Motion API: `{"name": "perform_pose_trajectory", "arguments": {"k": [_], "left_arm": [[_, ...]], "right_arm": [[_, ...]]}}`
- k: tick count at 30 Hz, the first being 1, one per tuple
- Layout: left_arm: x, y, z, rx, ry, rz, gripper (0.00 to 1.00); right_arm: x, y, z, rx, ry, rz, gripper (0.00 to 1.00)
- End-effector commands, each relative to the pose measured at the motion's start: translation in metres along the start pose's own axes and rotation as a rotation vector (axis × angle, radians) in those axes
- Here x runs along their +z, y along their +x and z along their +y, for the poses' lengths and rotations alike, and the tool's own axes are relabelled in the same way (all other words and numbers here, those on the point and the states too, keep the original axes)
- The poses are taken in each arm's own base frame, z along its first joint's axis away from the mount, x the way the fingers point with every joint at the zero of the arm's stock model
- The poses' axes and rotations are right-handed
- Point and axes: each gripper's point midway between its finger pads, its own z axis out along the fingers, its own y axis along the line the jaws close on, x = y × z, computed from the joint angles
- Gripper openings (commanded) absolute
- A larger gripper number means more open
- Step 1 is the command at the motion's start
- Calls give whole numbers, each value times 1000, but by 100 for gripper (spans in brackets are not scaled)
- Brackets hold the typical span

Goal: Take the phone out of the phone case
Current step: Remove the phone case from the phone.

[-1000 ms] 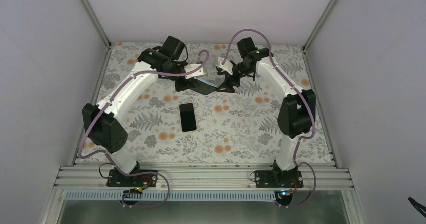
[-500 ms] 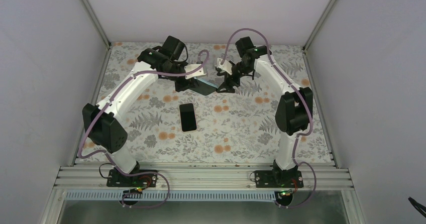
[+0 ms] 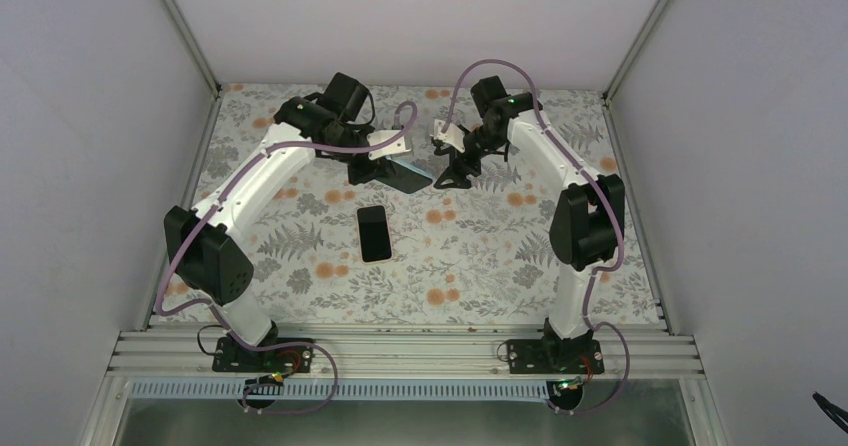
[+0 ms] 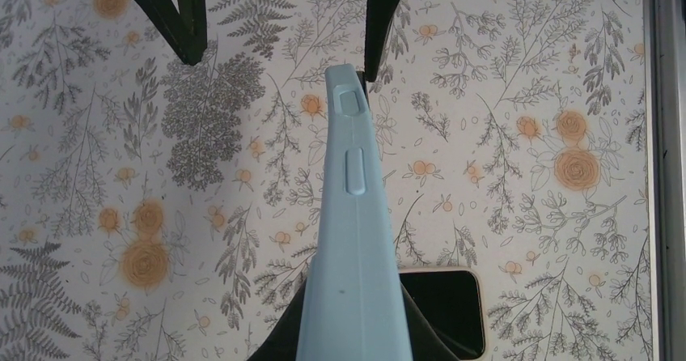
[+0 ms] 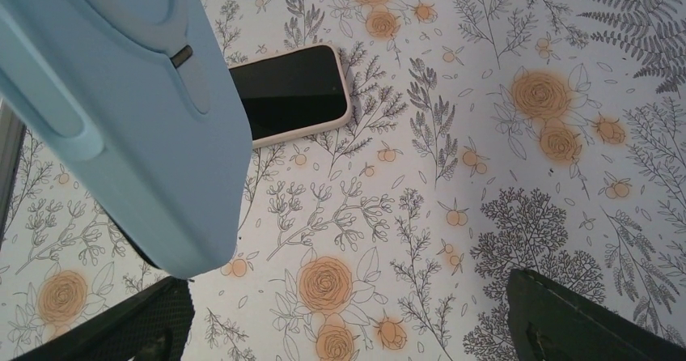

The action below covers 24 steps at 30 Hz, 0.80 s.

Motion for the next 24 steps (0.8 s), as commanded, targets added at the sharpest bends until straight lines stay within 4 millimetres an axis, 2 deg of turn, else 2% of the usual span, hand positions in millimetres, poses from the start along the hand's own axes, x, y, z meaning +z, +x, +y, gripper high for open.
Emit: {"name": "perform_pose_trajectory", "arguments": {"k": [1, 14, 20, 24], "left_arm": [[-12, -17, -2, 33, -5, -71, 2], [-11, -18, 1, 28, 2, -79, 2], [-12, -21, -1, 28, 16, -87, 2], [-12, -22, -4, 29, 38, -98, 2]], "right_arm": [[-9, -10, 2, -32, 8, -29, 95], [-13, -20, -4, -35, 24, -56, 94], [-13, -23, -12, -38, 51, -61, 94], [-14, -26, -24, -39, 95, -70, 94]]}}
